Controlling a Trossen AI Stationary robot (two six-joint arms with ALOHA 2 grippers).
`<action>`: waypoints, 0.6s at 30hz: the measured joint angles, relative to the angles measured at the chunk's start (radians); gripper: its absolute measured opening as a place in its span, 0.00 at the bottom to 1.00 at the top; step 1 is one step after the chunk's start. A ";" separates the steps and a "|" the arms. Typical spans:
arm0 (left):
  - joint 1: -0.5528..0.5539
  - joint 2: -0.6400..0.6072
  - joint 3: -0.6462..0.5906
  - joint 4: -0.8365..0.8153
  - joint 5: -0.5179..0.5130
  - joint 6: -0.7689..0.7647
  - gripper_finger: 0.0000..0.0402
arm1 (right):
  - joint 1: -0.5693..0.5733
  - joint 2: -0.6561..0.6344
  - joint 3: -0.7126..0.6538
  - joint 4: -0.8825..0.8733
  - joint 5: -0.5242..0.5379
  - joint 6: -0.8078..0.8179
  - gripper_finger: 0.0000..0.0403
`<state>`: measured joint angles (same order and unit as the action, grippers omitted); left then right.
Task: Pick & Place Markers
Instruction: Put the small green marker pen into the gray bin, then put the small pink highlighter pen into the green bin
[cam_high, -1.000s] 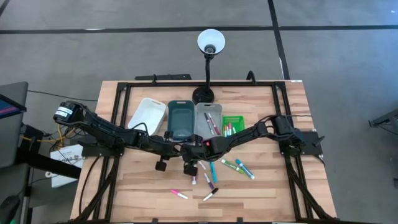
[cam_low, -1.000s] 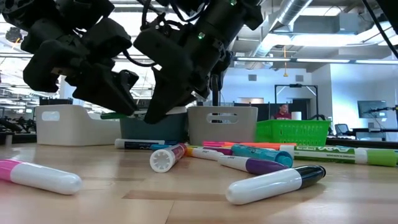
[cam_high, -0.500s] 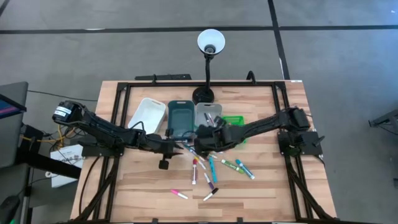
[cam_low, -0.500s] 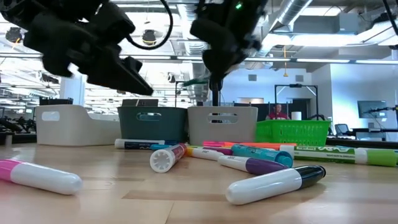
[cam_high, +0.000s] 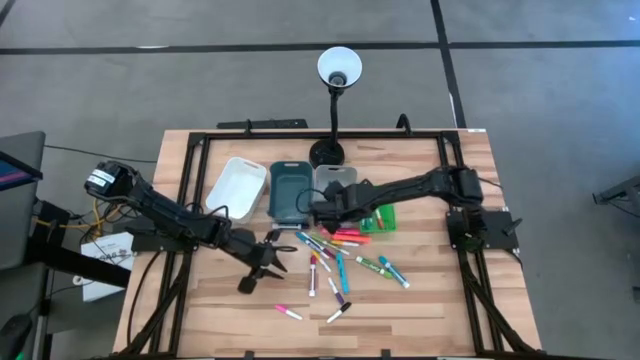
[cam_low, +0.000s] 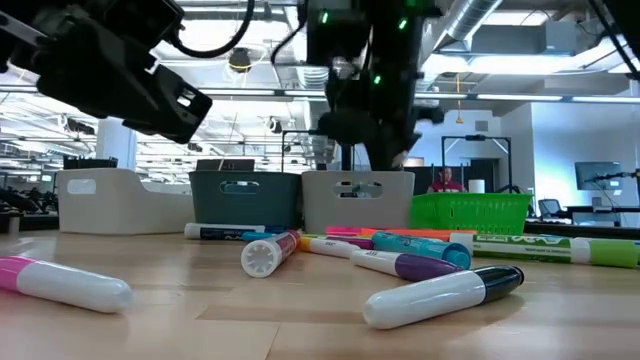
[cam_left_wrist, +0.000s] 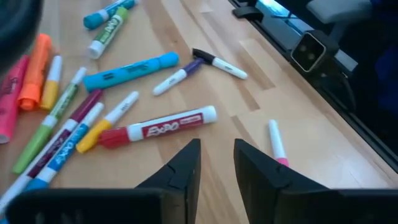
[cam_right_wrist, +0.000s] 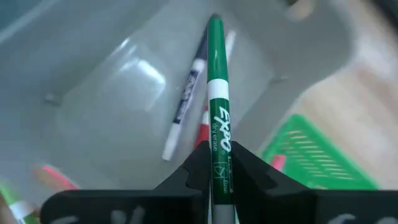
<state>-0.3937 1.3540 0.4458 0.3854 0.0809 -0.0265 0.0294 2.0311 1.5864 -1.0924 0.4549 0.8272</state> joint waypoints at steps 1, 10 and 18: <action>-0.002 0.000 0.000 -0.002 -0.001 0.000 0.23 | -0.015 0.009 0.000 0.009 -0.031 -0.015 0.07; -0.004 0.001 0.000 -0.003 -0.028 0.003 0.23 | -0.093 0.035 0.000 0.012 -0.076 -0.049 0.18; -0.009 0.001 0.000 -0.003 -0.024 -0.006 0.23 | -0.100 0.029 0.000 0.023 -0.121 -0.150 0.33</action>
<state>-0.4026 1.3548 0.4454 0.3824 0.0574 -0.0322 -0.0705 2.0598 1.5864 -1.0691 0.3340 0.6776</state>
